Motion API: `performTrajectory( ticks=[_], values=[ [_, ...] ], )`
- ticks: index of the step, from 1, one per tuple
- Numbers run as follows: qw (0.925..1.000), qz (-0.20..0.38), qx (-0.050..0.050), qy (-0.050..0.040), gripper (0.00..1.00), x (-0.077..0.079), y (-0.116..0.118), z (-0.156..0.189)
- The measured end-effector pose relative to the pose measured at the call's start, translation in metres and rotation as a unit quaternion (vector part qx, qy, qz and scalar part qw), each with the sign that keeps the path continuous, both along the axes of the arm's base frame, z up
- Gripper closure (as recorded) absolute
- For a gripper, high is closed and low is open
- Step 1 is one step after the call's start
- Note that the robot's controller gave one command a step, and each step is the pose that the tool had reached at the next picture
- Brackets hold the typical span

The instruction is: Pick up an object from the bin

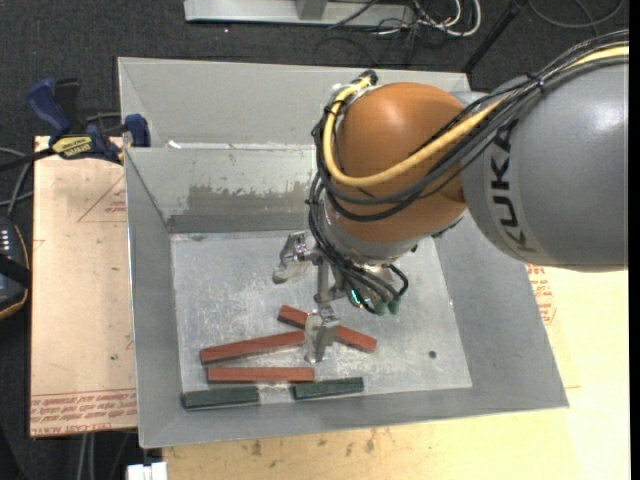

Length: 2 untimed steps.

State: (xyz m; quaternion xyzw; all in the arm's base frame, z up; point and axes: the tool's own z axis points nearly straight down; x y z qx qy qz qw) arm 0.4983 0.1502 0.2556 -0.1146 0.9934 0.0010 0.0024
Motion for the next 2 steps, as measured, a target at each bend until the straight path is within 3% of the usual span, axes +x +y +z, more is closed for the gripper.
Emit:
performTrajectory(
  ticks=[1, 2],
  values=[
    [1.0000, 0.000, 0.000, 0.0009, 0.00, 0.000, 0.000, -0.001],
    [0.9999, -0.012, 0.000, -0.0011, 0.00, 0.003, 0.007, -0.056]
  ],
)
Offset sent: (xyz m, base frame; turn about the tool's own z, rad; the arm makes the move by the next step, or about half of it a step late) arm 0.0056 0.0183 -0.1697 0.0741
